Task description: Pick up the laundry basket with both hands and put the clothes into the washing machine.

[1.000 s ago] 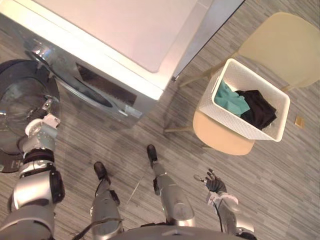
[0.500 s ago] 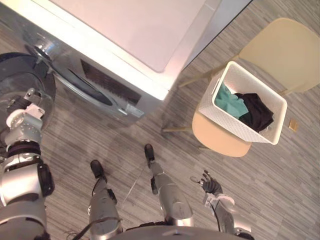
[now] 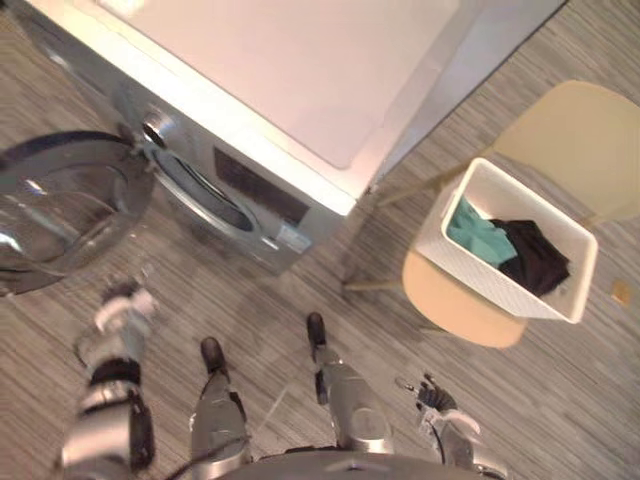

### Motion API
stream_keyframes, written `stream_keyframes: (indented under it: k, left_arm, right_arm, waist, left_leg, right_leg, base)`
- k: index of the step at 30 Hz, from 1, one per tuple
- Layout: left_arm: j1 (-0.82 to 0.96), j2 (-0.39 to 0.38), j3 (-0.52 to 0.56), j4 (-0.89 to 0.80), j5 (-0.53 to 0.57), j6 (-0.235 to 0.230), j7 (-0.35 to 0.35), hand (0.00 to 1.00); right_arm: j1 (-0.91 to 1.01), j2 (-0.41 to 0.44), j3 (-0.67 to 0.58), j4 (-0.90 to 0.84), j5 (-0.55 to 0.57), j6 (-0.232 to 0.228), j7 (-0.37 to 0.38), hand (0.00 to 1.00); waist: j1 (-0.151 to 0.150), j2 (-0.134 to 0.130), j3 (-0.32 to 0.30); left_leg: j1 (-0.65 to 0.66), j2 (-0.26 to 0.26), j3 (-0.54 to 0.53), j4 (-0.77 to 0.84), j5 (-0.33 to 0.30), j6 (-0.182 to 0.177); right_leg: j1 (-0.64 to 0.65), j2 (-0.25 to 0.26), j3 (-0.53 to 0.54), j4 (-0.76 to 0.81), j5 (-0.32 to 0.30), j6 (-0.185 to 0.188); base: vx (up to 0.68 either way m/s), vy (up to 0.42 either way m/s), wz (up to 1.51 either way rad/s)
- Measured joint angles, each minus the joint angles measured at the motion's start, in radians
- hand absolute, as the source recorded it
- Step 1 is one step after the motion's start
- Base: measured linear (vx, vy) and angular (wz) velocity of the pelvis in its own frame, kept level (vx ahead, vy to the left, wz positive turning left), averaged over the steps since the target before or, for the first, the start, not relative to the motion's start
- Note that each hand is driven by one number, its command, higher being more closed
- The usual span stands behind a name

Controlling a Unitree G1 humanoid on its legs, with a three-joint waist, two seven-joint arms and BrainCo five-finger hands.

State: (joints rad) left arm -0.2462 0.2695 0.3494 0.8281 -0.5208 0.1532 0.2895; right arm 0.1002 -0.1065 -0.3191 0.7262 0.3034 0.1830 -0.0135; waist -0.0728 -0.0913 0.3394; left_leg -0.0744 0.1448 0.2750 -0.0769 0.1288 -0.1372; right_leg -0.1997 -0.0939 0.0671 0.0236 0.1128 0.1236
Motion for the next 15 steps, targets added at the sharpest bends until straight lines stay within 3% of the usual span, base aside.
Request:
stream_keyframes:
  k: [1,2,4,7,9,11,12,13,14,15]
  left_arm:
    - [0.029,-0.021,0.0,0.021,0.014,0.0,-0.01,0.0]
    - [0.1,-0.064,0.003,0.072,0.046,0.001,-0.029,0.0]
    - [0.192,-0.111,0.007,0.124,0.108,0.001,-0.054,0.0]
    - [0.318,-0.214,0.104,0.186,0.183,0.002,-0.086,0.0]
    - [0.363,-0.259,0.15,0.212,0.192,0.005,-0.101,0.0]
    - [0.405,-0.31,0.195,0.215,0.217,0.015,-0.113,0.0]
    - [0.418,-0.317,0.228,0.216,0.233,0.021,-0.119,0.0]
    - [0.425,-0.319,0.253,0.216,0.251,0.026,-0.123,0.0]
    - [0.429,-0.314,0.283,0.215,0.254,0.029,-0.124,0.0]
    - [0.419,-0.325,0.339,0.215,0.264,0.037,-0.125,0.0]
  right_arm:
    - [-0.006,0.0,-0.026,0.034,0.0,0.0,-0.003,0.0]
    - [-0.019,-0.002,-0.089,0.115,-0.005,0.0,-0.017,0.0]
    - [-0.025,-0.003,-0.15,0.189,-0.037,0.0,-0.02,0.0]
    - [-0.023,-0.001,-0.218,0.237,-0.074,0.008,-0.02,0.0]
    - [-0.021,0.0,-0.237,0.236,-0.087,0.01,-0.02,0.0]
    - [-0.019,0.002,-0.244,0.233,-0.107,0.01,-0.02,0.0]
    - [-0.022,0.009,-0.244,0.233,-0.11,0.01,-0.02,0.0]
    - [-0.022,0.026,-0.245,0.232,-0.11,0.01,-0.021,0.0]
    - [-0.023,0.049,-0.253,0.231,-0.11,0.011,-0.021,0.0]
    - [-0.043,0.078,-0.273,0.221,-0.11,0.008,-0.022,0.0]
  waist:
    - [0.007,0.017,-0.014]
    - [0.016,0.057,-0.042]
    - [0.015,0.102,-0.08]
    - [0.019,0.152,-0.137]
    - [0.024,0.158,-0.144]
    - [0.04,0.168,-0.152]
    - [0.048,0.173,-0.155]
    - [0.057,0.165,-0.169]
    - [0.065,0.135,-0.171]
    - [0.071,0.135,-0.166]
  left_leg:
    - [0.01,-0.001,0.0,0.0,-0.003,-0.001]
    - [0.048,-0.001,-0.004,0.0,-0.014,-0.001]
    - [0.085,0.002,-0.016,0.0,-0.024,-0.003]
    - [0.1,0.012,-0.036,0.027,-0.052,0.002]
    - [0.094,0.02,-0.043,0.056,-0.076,0.0]
    - [0.071,0.033,-0.043,0.124,-0.114,0.028]
    - [0.045,0.051,-0.048,0.181,-0.147,0.067]
    - [0.05,0.06,-0.045,0.166,-0.167,0.066]
    - [0.045,0.061,-0.013,0.227,-0.187,0.076]
    - [-0.046,0.105,0.011,0.585,-0.211,0.103]
  right_leg:
    - [0.011,-0.001,-0.001,0.001,-0.004,0.001]
    - [0.052,-0.002,-0.009,0.003,-0.019,0.002]
    - [0.092,-0.002,-0.025,0.02,-0.043,0.002]
    - [0.121,-0.001,-0.053,0.062,-0.093,-0.009]
    - [0.134,0.001,-0.065,0.072,-0.105,-0.007]
    - [0.141,0.0,-0.083,0.098,-0.12,-0.012]
    - [0.142,0.001,-0.109,0.126,-0.131,-0.019]
    - [0.14,0.008,-0.119,0.134,-0.13,-0.057]
    - [0.134,-0.012,-0.125,0.132,-0.128,-0.054]
    - [0.123,-0.018,-0.142,0.175,-0.133,-0.057]
  base:
    - [0.11,0.047,0.13]
    - [0.09,0.027,0.13]
    - [0.06,0.014,0.21]
    - [-0.01,-0.012,0.25]
    - [-0.04,-0.033,0.21]
    - [-0.07,-0.052,0.36]
    - [-0.06,-0.09,0.49]
    - [-0.07,-0.089,0.47]
    - [-0.05,-0.069,0.31]
    - [-0.09,-0.018,0.25]
